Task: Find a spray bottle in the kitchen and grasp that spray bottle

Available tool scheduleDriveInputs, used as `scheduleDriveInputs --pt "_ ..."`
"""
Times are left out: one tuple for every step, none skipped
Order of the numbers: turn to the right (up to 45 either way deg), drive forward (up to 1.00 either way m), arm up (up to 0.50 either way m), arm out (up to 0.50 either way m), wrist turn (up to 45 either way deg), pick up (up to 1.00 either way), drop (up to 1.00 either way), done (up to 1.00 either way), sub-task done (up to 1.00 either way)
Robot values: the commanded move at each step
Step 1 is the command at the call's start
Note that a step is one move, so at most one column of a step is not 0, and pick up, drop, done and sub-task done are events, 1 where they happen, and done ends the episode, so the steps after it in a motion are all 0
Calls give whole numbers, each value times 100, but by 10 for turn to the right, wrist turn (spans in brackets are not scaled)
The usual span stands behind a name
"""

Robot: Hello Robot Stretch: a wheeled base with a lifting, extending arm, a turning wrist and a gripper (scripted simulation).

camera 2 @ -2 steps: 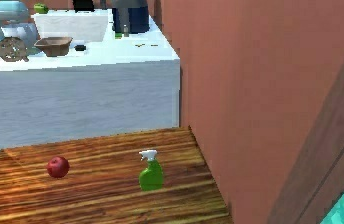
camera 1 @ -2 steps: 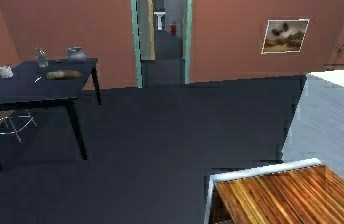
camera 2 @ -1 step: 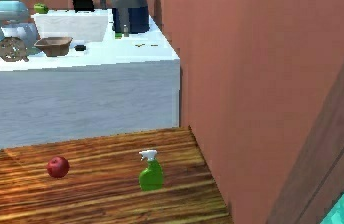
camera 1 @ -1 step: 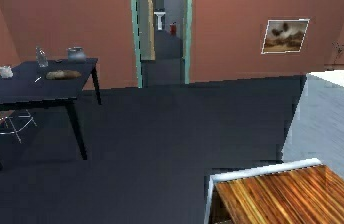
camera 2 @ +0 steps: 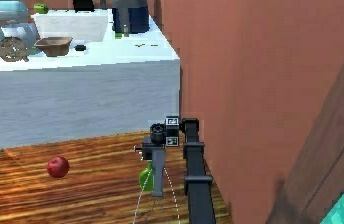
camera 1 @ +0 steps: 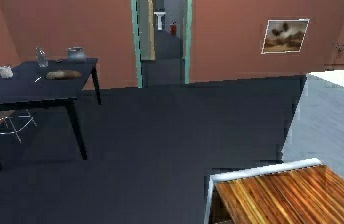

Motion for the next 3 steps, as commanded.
scheduleDriveInputs --pt "0 0 0 0 450 0 0 0 0" --pt "0 0 0 0 450 0 0 0 0" --pt "0 0 0 0 450 0 0 0 0"
